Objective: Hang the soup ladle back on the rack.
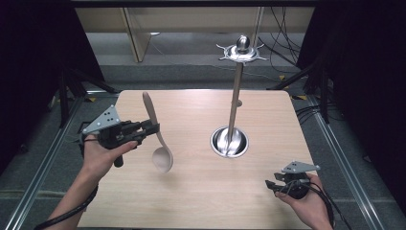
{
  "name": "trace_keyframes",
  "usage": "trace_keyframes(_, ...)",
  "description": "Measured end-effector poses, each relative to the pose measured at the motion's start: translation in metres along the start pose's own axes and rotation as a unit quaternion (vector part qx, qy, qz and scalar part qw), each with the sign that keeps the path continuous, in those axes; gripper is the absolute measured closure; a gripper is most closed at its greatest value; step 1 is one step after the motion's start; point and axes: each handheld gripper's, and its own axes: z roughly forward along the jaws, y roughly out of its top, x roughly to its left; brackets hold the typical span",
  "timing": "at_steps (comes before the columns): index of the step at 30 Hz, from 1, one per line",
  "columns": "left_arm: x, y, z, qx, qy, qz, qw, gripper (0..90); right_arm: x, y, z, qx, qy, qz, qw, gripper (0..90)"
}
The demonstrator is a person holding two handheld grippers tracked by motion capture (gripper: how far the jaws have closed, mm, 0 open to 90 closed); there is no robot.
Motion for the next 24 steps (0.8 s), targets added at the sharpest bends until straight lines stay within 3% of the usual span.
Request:
trace_keyframes(13, 0.002, 0.015, 0.014, -0.01, -0.007, 0.006, 0.9999, 74.2, -0.001, 0.0, -0.001, -0.008, -0.004, -0.007, 0.9999, 52.8)
trace_keyframes(14, 0.003, 0.016, 0.015, -0.011, -0.008, 0.007, 0.9999, 74.2, 0.0, 0.0, 0.0, -0.01, -0.004, 0.002, 0.9999, 52.8)
trace_keyframes(24, 0.004, 0.025, 0.021, -0.013, -0.01, 0.013, 0.9998, 74.2, -0.001, 0.001, -0.002, -0.008, 0.001, 0.007, 0.9999, 52.8)
